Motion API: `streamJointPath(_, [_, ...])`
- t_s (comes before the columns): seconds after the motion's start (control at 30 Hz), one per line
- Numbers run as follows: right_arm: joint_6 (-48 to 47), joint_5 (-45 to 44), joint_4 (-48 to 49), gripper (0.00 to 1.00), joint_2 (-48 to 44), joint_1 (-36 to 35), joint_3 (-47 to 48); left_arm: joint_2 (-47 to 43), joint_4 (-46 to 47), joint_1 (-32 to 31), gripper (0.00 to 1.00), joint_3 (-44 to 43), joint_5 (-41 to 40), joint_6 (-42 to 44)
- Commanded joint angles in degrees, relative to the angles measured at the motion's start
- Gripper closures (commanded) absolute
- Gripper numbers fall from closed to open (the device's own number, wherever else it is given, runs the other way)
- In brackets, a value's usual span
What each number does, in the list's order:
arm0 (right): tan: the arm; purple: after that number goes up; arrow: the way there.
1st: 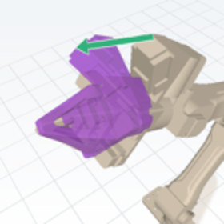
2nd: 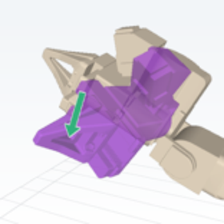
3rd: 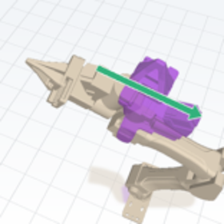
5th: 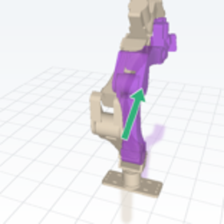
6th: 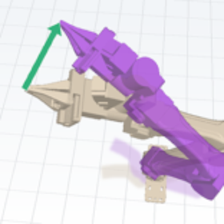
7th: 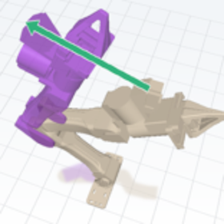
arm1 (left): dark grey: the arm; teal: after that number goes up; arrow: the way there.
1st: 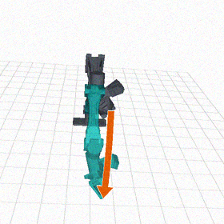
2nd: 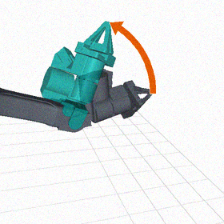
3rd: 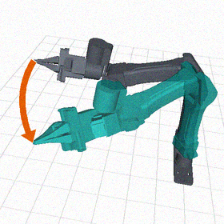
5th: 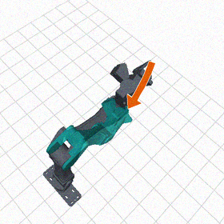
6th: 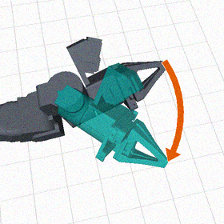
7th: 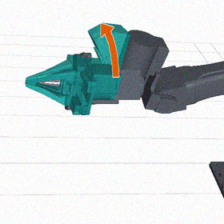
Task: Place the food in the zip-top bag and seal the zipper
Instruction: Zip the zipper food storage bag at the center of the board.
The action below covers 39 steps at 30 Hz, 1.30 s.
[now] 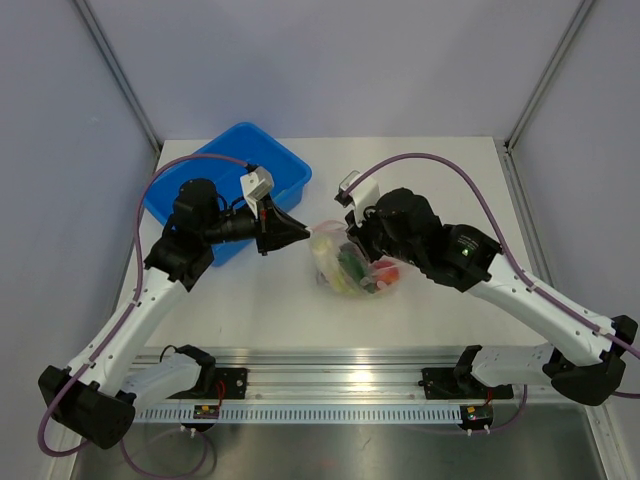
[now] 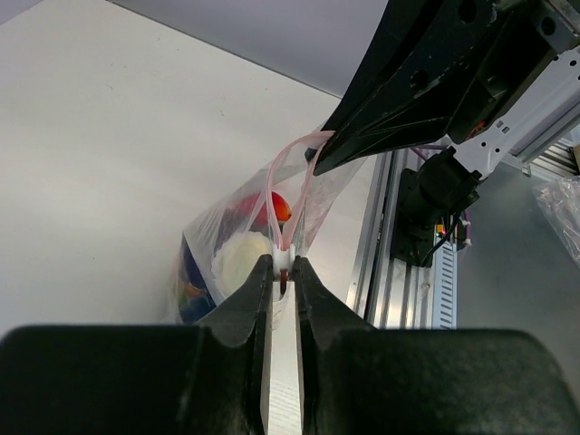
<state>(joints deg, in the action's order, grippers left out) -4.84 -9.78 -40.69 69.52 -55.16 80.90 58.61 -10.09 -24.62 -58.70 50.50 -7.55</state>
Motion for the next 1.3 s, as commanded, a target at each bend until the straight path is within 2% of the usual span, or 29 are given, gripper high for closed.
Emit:
streamJointPath(0.0, [0.5, -1.8, 2.5, 1.00, -0.5, 1.3, -0.1, -0.8, 1.8, 0.9, 1.00, 0.5, -1.5, 0.3])
streamJointPath(0.4, [0.9, -1.2, 4.4, 1.00, 0.4, 1.8, -2.4, -1.4, -0.3, 1.1, 1.00, 1.7, -3.0, 1.5])
streamJointPath(0.63, [1.1, 0.1, 5.0, 1.00, 0.4, 2.0, -2.8, -1.0, 1.7, 1.1, 1.00, 3.2, -4.8, 0.7])
streamJointPath(0.67, [1.1, 0.6, 5.0, 1.00, 0.4, 2.0, -2.3, -0.7, 2.5, 1.1, 0.96, 3.1, -5.6, 0.2])
streamJointPath(0.7, [1.0, 0.8, 4.9, 1.00, 0.6, 2.0, -2.1, -0.2, 3.1, 1.1, 0.85, 2.5, -6.9, -0.2])
streamJointPath(0.77, [1.0, 0.7, 4.4, 1.00, 1.7, 2.0, -0.8, 0.4, 2.9, 1.1, 0.49, 1.9, -7.3, 0.3])
streamJointPath(0.9, [1.1, 1.3, 4.2, 1.00, 2.9, 2.0, 0.3, 0.4, 0.2, 1.1, 0.43, 3.6, -8.9, 7.2])
streamJointPath(1.0, [1.4, 1.8, 4.4, 1.00, 2.8, 2.0, 0.1, -1.7, 5.1, 1.5, 0.41, 7.9, -9.8, 9.2])
streamJointPath(1.07, [1.3, 1.7, 4.3, 1.00, 2.7, 2.0, 0.0, -3.9, 8.1, 1.5, 0.39, 12.1, -5.8, 9.5])
streamJointPath(1.27, [1.3, 2.0, 3.9, 1.00, 2.9, 1.9, 0.1, -4.3, 13.4, 1.5, 0.44, 14.0, -3.1, 8.1])
